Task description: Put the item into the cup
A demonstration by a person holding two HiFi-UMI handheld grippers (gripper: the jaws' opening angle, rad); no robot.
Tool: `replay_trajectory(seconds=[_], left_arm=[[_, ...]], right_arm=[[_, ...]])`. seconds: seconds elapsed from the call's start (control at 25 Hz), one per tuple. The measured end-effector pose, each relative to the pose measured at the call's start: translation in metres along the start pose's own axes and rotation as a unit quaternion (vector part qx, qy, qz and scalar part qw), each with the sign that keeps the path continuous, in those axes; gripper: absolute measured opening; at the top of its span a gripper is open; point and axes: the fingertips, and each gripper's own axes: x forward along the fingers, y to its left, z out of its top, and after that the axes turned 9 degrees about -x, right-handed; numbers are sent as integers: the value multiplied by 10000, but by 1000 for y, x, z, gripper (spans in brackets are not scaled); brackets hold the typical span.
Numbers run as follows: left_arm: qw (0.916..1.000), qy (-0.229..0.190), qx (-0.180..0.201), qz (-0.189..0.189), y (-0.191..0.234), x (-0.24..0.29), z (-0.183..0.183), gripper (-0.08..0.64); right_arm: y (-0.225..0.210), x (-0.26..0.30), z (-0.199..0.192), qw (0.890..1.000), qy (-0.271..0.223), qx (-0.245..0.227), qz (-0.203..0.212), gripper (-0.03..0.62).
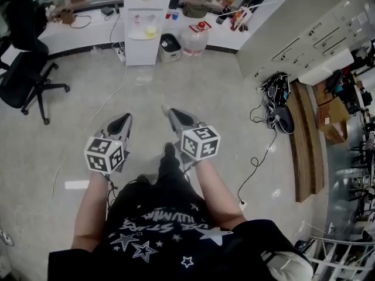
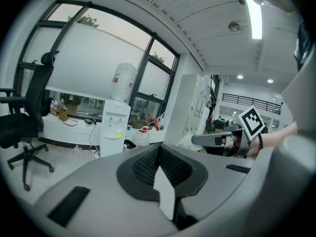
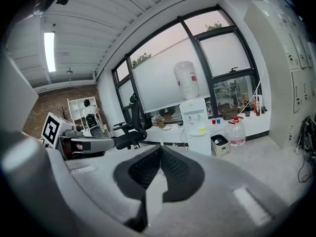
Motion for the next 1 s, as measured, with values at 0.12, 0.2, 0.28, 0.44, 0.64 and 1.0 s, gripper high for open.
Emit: replay_trajectory(seconds=[0.12, 0.2, 0.28, 0.44, 0.64, 1.0], left_arm=[[10000, 3, -31, -1, 2, 3, 4, 6], [10000, 0, -52, -19, 4, 6, 8, 5], [10000, 20, -62, -62, 3, 11, 9, 6], [9998, 137, -86, -71, 6, 26, 2, 6], [9995, 215, -240, 43, 19, 51, 6, 5], [9989, 314, -242, 258, 52, 128, 47, 6]], right_arm=[[-2, 1, 1, 10000, 25, 15, 17, 2], [-5, 2, 3, 10000, 34, 53, -14, 1], [-10, 3, 4, 9999, 36, 104, -66, 0], [-23, 8, -4, 9998, 132, 142, -66, 2], [-49, 30, -6, 9994, 214, 276, -9, 2], [-118, 100, 24, 9987, 266, 357, 256, 2]])
